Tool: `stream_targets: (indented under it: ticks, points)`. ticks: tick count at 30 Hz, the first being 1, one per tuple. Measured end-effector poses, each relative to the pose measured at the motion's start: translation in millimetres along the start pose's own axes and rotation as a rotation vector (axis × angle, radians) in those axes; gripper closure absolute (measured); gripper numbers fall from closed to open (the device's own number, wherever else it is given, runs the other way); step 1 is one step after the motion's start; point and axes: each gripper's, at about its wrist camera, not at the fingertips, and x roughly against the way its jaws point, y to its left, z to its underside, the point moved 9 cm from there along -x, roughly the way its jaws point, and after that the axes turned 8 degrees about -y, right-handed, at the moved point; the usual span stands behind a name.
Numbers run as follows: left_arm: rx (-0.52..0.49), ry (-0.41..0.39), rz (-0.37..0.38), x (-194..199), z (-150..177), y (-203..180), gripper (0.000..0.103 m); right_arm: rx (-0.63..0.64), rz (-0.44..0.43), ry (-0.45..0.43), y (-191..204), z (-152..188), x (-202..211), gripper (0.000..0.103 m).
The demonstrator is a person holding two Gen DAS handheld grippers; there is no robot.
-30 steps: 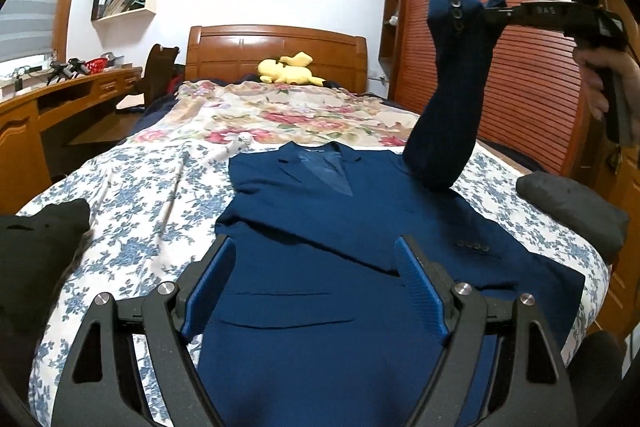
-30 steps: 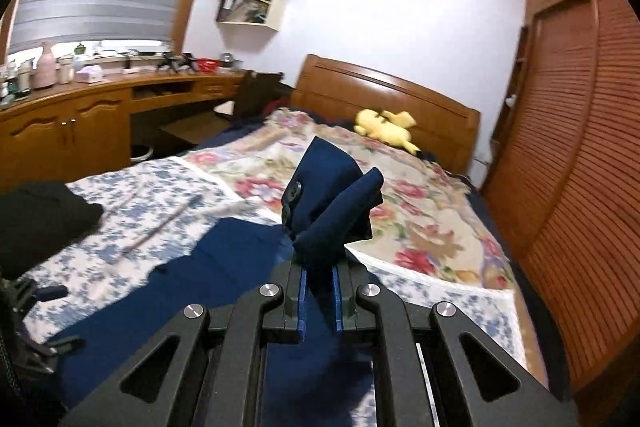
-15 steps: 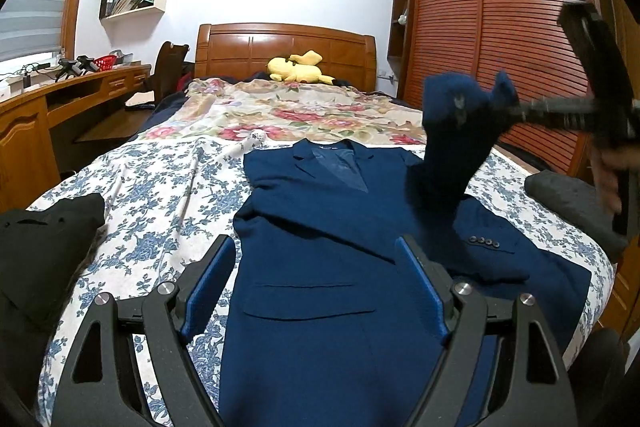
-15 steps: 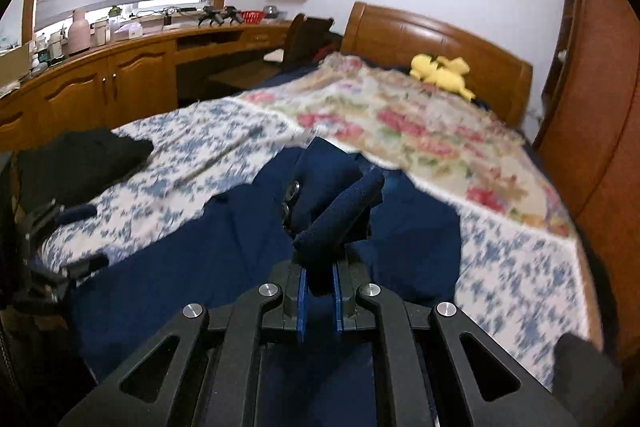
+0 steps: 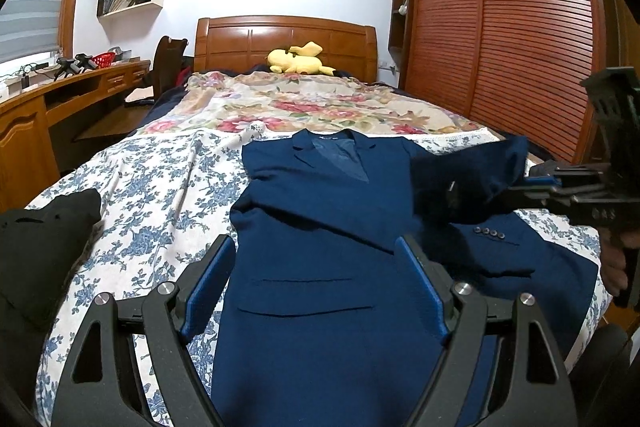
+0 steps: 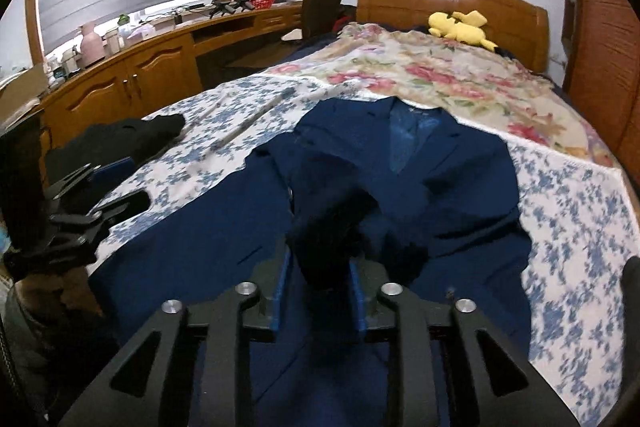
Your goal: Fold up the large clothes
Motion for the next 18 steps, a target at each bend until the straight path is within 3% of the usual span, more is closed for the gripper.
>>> stream_targets:
  ticks: [2, 6, 18]
  points:
    - [-0.006, 0.002, -0.004, -1, 1, -1, 0.020, -0.006, 0.002, -0.012, -6, -3, 3, 0.060]
    - [-0.012, 0.002, -0.005, -1, 2, -3, 0.020, -0.006, 0.008, -0.056, -13, -4, 10, 0.056]
    - [-0.051, 0.069, 0.010, -21, 19, -23, 0.020, -0.051, 0.093, -0.020, -56, 37, -7, 0.056]
